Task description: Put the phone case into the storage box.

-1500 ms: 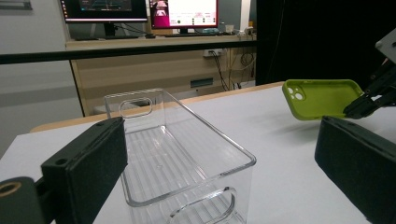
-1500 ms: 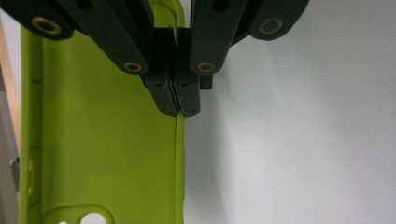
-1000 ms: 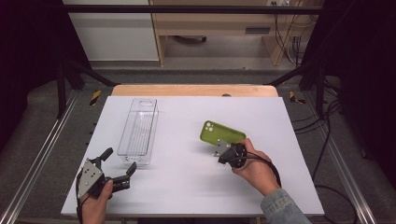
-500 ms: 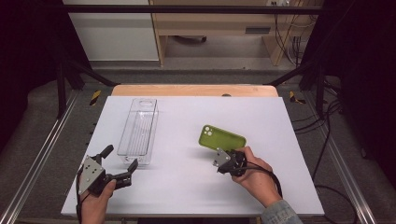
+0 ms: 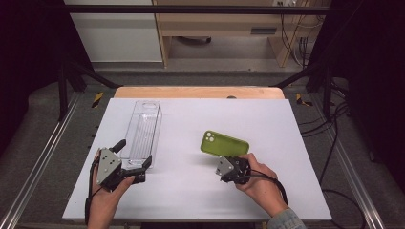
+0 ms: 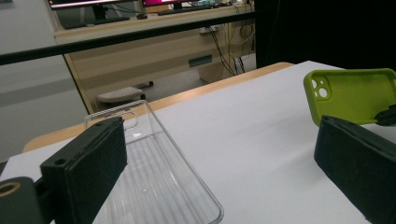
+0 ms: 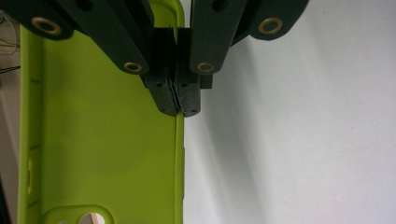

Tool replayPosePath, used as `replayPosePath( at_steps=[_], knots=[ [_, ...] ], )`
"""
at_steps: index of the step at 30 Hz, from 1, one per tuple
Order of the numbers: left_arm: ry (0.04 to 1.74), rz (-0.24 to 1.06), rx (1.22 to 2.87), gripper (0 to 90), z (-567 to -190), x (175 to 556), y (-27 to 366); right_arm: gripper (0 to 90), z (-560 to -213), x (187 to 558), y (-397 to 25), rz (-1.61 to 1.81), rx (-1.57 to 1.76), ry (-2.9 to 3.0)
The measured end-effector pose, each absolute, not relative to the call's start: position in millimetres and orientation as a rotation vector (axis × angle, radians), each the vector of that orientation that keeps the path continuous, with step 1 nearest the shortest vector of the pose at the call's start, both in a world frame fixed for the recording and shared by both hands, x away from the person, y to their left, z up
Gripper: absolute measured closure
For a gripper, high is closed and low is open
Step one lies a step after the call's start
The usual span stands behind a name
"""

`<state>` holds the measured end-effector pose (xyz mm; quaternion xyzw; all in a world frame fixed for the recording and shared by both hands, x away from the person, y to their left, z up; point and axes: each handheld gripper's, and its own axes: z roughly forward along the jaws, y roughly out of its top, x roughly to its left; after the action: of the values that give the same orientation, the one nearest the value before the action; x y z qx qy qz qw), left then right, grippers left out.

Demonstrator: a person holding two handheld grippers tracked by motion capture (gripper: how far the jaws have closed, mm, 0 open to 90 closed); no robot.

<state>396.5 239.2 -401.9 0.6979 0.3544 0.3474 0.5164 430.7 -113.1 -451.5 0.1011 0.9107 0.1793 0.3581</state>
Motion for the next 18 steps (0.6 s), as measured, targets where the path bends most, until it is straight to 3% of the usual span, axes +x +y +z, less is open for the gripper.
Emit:
replayPosePath(
  at_steps=[18],
  knots=[
    [0.868,0.809,1.671,2.1,-398,407,218,88.6,-456,418,-96,0.435,0.172,2.264]
  ],
)
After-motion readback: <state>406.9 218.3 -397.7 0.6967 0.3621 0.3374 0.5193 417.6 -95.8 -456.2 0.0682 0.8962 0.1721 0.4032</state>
